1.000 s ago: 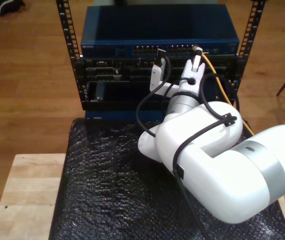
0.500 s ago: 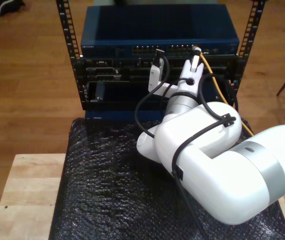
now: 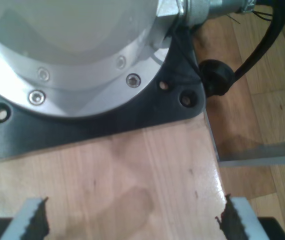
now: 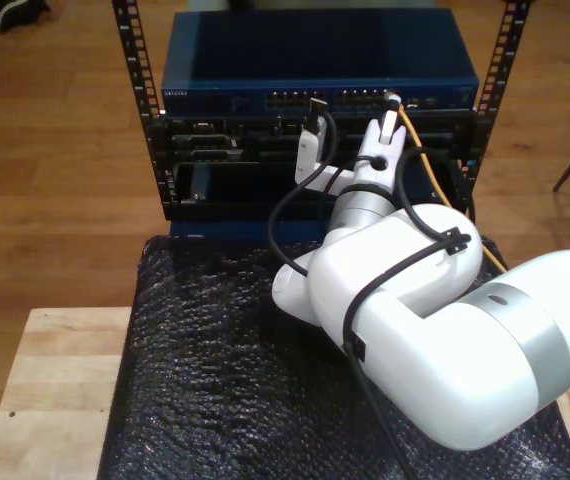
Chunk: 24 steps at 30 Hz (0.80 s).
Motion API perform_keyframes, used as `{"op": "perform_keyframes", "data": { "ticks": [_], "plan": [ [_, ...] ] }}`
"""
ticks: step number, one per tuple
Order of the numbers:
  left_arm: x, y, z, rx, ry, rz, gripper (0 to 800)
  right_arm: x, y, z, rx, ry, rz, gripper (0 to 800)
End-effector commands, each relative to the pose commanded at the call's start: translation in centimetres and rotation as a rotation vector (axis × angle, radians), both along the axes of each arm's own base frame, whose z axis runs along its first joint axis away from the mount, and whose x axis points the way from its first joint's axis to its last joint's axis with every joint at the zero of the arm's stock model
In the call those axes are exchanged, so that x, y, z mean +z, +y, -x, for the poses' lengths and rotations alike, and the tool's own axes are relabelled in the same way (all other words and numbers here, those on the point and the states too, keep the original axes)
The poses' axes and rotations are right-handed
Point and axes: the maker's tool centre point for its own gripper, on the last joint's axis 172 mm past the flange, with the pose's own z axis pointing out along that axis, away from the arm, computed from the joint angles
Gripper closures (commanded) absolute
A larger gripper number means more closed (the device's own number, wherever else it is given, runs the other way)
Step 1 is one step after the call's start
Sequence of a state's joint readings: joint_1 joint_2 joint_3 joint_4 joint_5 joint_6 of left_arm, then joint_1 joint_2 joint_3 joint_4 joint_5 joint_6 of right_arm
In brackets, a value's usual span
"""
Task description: Grab the cable and plug it in
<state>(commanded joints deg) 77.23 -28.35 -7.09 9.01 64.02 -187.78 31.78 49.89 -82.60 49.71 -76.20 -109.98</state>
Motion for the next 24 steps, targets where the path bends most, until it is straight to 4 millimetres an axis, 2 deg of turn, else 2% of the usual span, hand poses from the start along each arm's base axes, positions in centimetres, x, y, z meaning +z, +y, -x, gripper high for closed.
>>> {"op": "perform_keyframes", "data": {
  "ticks": [4,24],
  "plan": [
    [0.0,0.0,0.0,0.0,0.0,0.0,0,-0.18,0.78,0.26,0.012,0.004,0.002,800],
    [0.0,0.0,0.0,0.0,0.0,0.0,0,-0.42,0.22,0.24,0.002,0.008,0.003,800]
  ]
}}
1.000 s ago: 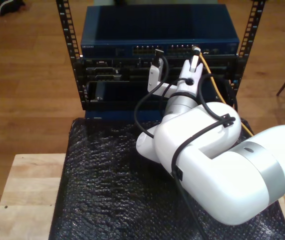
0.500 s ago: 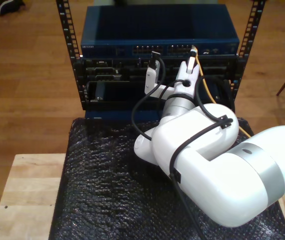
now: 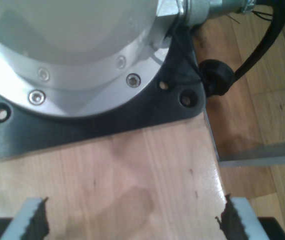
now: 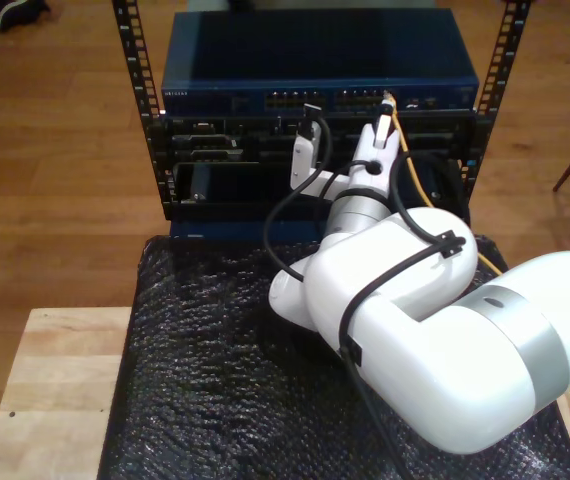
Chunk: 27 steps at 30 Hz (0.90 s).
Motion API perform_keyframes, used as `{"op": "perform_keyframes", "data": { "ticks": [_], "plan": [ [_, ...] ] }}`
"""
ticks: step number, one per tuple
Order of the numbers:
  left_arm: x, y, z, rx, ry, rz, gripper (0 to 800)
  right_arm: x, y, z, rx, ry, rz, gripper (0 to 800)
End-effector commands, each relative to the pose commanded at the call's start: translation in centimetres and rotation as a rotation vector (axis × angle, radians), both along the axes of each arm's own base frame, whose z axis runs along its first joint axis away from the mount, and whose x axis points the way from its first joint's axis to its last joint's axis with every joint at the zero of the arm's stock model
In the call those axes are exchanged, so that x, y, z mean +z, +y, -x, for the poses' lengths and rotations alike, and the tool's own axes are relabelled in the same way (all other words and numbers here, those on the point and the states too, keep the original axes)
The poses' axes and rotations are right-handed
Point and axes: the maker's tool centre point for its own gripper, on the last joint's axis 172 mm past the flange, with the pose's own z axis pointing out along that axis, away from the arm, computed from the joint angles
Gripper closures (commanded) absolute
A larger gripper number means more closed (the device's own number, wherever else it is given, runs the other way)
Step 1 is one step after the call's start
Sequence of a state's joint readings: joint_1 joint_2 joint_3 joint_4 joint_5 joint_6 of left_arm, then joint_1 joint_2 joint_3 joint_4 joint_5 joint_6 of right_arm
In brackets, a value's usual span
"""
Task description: Grab the cable and plug it in
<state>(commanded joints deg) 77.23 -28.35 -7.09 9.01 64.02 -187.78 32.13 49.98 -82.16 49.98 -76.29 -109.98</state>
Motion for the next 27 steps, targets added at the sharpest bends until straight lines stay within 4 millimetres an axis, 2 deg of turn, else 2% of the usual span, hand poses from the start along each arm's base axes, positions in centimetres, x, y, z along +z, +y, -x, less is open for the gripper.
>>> {"op": "perform_keyframes", "data": {
  "ticks": [14,27],
  "plan": [
    [0.0,0.0,0.0,0.0,0.0,0.0,0,0.74,-0.21,0.19,-0.007,-0.012,-0.006,800],
    [0.0,0.0,0.0,0.0,0.0,0.0,0,0.63,-0.4,-0.05,-0.005,-0.009,-0.005,800]
  ]
}}
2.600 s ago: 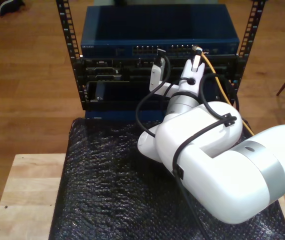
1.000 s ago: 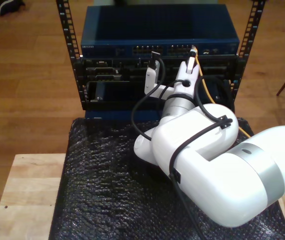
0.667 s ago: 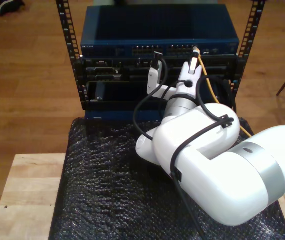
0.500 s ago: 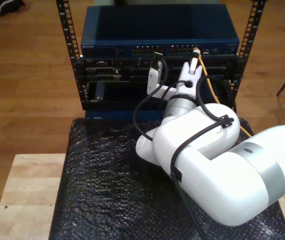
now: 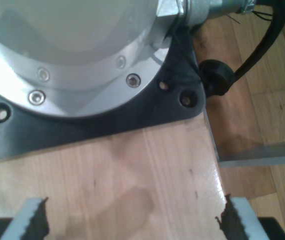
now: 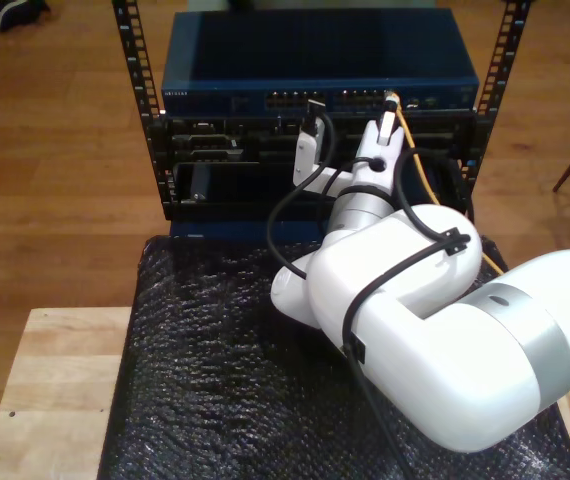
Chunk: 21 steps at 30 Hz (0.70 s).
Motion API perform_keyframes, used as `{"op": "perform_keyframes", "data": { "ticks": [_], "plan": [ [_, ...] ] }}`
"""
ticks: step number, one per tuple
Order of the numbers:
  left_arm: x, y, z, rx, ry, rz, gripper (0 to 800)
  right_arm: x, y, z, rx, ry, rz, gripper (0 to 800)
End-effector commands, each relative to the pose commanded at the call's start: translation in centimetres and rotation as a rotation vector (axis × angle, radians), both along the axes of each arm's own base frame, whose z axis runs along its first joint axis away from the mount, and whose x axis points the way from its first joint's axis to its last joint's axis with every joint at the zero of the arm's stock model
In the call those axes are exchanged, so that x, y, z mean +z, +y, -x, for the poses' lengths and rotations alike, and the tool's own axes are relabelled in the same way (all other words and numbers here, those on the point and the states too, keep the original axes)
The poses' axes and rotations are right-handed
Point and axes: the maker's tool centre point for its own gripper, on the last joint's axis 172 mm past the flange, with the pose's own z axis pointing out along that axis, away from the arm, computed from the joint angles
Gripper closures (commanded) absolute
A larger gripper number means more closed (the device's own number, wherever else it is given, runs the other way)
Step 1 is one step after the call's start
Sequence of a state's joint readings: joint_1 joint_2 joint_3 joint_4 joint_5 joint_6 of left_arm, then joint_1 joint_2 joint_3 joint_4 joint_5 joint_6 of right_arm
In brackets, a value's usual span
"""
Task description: Grab the cable and plug it in
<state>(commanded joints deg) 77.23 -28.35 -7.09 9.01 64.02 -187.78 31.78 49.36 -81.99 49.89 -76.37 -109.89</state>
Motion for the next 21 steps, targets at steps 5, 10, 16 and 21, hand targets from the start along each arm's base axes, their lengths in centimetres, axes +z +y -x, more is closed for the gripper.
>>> {"op": "perform_keyframes", "data": {
  "ticks": [5,10,16,21],
  "plan": [
    [0.0,0.0,0.0,0.0,0.0,0.0,0,0.11,-0.15,-0.14,-0.003,-0.002,-0.001,800],
    [0.0,0.0,0.0,0.0,0.0,0.0,0,0.11,-0.25,-0.17,-0.004,-0.003,-0.003,800],
    [0.0,0.0,0.0,0.0,0.0,0.0,0,0.04,-0.24,-0.12,-0.003,0.0,0.0,800],
    [0.0,0.0,0.0,0.0,0.0,0.0,0,-0.22,-0.24,-0.07,-0.001,0.004,0.003,800]
  ]
}}
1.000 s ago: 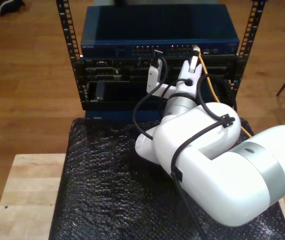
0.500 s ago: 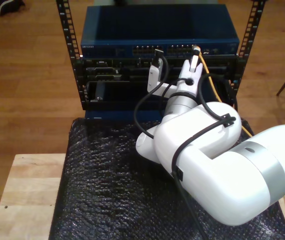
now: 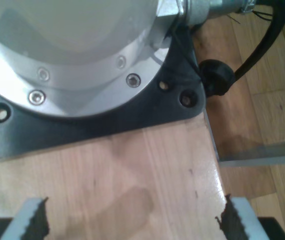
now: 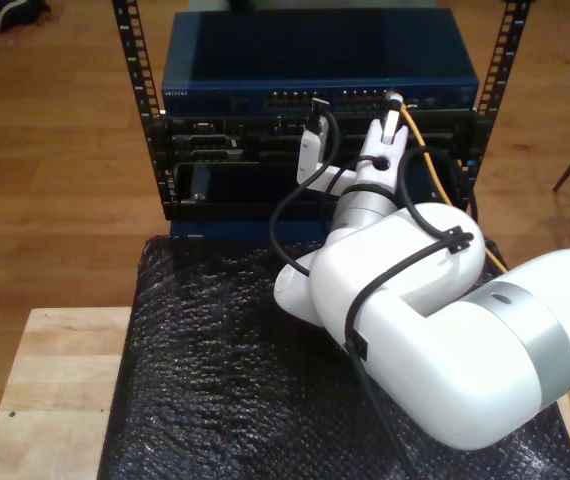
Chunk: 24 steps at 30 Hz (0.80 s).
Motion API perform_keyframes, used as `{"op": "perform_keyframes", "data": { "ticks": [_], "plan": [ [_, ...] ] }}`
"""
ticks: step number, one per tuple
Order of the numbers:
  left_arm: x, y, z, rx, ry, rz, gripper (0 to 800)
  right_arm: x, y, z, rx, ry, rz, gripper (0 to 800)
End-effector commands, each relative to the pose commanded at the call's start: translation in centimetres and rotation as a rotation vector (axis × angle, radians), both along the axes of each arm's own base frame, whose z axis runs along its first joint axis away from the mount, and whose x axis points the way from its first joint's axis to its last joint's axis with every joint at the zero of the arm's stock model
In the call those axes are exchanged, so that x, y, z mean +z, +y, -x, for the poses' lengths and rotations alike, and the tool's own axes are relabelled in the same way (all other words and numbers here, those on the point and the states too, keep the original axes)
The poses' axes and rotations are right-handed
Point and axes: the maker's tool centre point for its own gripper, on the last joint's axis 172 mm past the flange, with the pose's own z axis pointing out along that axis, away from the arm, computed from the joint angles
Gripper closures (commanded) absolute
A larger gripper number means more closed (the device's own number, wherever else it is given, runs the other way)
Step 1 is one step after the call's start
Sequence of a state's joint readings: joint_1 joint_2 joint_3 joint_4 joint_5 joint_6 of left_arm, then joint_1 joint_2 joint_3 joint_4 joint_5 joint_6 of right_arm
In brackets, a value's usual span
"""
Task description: Grab the cable and plug it in
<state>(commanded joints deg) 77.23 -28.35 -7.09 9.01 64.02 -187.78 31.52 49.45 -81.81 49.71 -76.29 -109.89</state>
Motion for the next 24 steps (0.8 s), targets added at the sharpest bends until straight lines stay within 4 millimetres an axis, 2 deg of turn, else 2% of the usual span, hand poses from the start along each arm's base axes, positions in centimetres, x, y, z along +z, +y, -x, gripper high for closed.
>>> {"op": "perform_keyframes", "data": {
  "ticks": [16,24],
  "plan": [
    [0.0,0.0,0.0,0.0,0.0,0.0,0,-0.12,-0.21,0.05,-0.004,0.004,0.002,800],
    [0.0,0.0,0.0,0.0,0.0,0.0,0,0.59,0.23,0.14,0.003,-0.006,-0.005,800]
  ]
}}
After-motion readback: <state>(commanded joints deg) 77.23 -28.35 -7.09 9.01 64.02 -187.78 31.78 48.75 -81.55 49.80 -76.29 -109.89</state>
